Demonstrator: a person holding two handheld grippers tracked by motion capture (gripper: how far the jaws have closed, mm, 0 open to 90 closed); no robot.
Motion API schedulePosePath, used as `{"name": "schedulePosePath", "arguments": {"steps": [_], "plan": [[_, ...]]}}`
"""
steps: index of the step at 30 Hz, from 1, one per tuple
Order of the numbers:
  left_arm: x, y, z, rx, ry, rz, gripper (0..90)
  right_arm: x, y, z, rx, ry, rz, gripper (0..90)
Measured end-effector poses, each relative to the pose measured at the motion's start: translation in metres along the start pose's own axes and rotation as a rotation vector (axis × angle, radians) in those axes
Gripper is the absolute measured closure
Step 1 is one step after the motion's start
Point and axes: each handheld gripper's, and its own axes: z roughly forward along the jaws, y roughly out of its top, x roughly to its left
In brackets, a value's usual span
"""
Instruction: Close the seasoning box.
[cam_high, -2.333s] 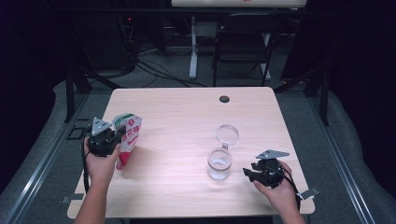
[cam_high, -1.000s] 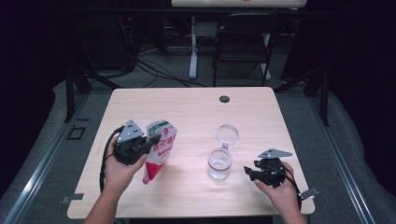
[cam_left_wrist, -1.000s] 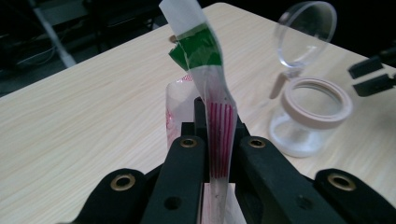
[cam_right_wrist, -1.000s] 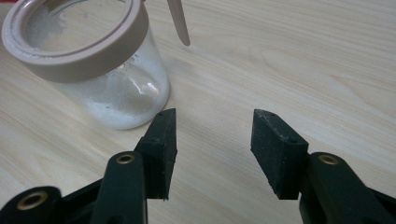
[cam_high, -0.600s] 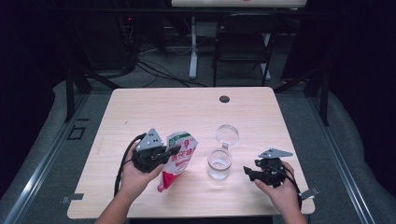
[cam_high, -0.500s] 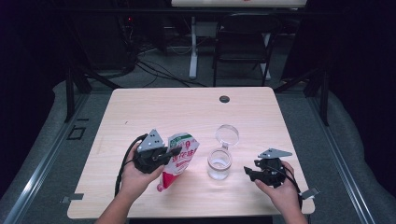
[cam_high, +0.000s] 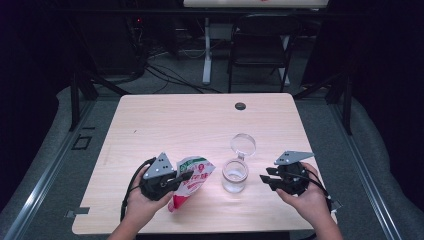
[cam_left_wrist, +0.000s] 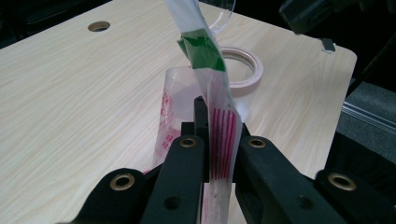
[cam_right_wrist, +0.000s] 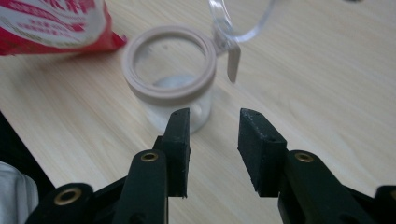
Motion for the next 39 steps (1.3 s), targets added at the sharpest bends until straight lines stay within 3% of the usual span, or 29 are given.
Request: {"name": "schedulePosePath", "arguments": {"steps": [4, 10, 17, 26, 30, 39], "plan": [[-0.004, -0.009, -0.002, -0.010, -0.001, -0.004, 90.0, 0.012, 0.020, -0.003, -0.045, 0.051, -0.060, 64.2], [-0.007, -0.019, 0.000, -0.014, -0.020, -0.044, 90.0, 0.035, 0.046, 0.012, -0.069, 0.153, -0.147, 64.9], [-0.011, -0.029, 0.004, -0.007, -0.038, -0.077, 90.0, 0.056, 0.061, 0.031, -0.054, 0.247, -0.223, 64.3], [-0.019, -0.035, 0.004, -0.013, -0.017, -0.081, 89.3, 0.078, 0.074, 0.046, -0.061, 0.365, -0.286, 63.1], [-0.022, -0.036, 0.006, -0.014, -0.025, -0.082, 88.3, 0.087, 0.074, 0.049, -0.057, 0.378, -0.309, 65.0], [-0.023, -0.038, 0.005, -0.020, -0.023, -0.084, 85.8, 0.092, 0.076, 0.064, -0.030, 0.389, -0.326, 78.2]]}}
